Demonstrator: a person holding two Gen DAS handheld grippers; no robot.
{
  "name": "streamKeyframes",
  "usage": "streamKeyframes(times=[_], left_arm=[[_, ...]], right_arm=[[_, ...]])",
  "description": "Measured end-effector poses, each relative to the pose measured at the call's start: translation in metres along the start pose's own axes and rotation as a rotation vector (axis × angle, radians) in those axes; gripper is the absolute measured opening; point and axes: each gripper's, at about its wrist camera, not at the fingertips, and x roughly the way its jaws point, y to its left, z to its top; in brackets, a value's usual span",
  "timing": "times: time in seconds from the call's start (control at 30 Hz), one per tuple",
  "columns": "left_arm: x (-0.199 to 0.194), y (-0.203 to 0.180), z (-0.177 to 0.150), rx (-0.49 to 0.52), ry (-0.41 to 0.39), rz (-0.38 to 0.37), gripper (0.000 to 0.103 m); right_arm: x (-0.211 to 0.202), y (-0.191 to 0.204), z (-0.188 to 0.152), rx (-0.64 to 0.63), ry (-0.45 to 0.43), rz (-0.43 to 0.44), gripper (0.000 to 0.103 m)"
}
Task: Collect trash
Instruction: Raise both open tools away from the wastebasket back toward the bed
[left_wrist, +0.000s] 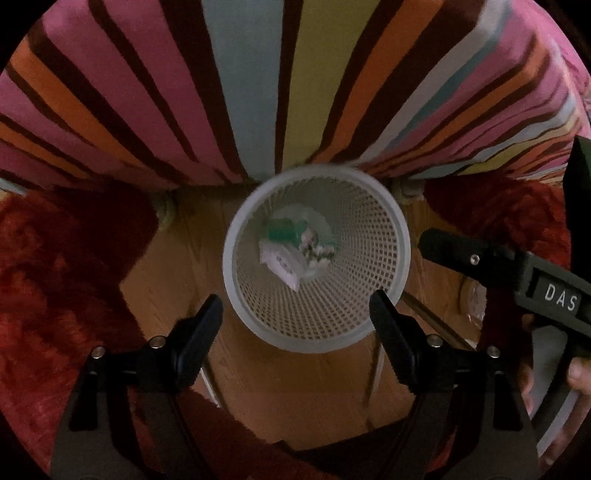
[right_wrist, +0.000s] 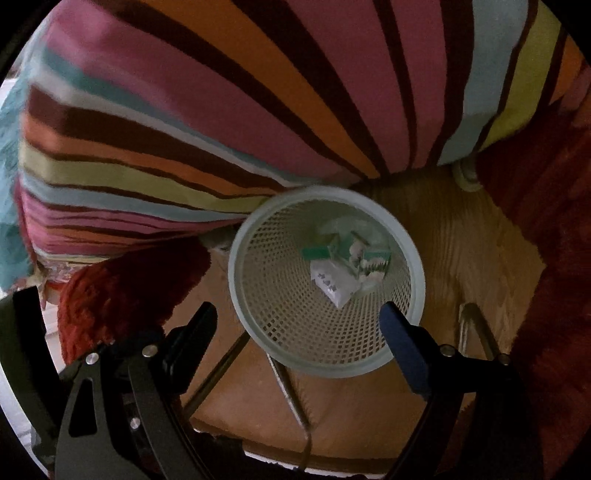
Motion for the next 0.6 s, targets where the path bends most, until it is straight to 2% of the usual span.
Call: streamKeyframes(times=[0.23,0.5,0.6], left_arm=[[-0.037,-0.005,-0.002,0.039,-0.177,0.048,0.080],[-0.084,-0.006,-0.001,0.048,-0.397,0.022,0.080],[-0.105,-0.010,0.000,0.076,-0.498,0.061,0.080]], right_arm=[[-0.040,0.011,-0.007,-0.104,-0.169,-0.046,0.085],[-0.098,0.038,-0.008,-0.267,-0.415,-0.126,0.085],[-0.114,0.045,-0.007,-0.302,-0.481,-0.136,0.085]])
